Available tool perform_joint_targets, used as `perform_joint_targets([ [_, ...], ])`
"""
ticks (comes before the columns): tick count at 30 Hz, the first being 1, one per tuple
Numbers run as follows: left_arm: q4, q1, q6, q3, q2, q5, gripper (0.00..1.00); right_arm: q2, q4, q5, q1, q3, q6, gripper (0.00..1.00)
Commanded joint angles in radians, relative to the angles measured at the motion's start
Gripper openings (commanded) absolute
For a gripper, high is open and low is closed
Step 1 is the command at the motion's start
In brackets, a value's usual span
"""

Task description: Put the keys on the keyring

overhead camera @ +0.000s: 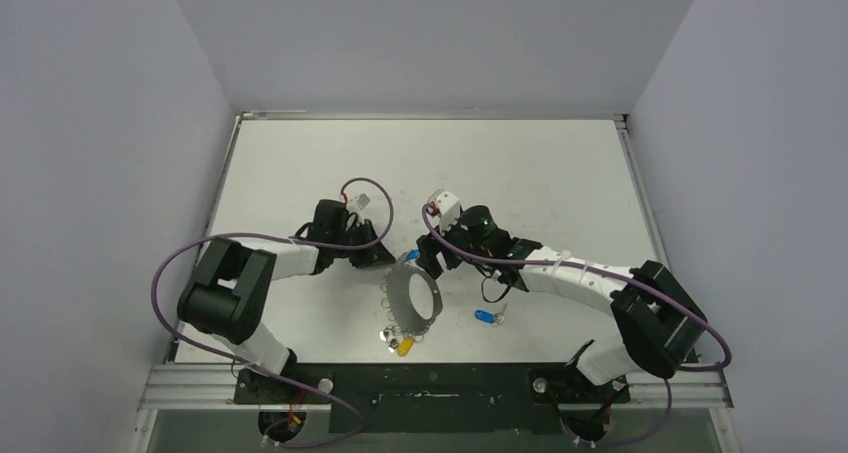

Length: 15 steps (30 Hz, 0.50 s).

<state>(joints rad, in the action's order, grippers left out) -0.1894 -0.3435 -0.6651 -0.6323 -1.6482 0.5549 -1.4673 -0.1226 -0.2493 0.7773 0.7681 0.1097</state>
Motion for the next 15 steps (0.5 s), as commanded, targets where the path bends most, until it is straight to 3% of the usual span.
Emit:
perform_joint_targets([
  [1,-0.051,-0.018,0.062,0.007,0.155,-0.016,0.00,0.080,-0.054,-0.046,-0.012,-0.017,-0.005,0.79],
  [15,-0.283,-0.206,0.292,0.194,0.549,-0.114,0.00,0.331,-0.322,-0.225,-0.059,-0.196,-0.028,0.79],
])
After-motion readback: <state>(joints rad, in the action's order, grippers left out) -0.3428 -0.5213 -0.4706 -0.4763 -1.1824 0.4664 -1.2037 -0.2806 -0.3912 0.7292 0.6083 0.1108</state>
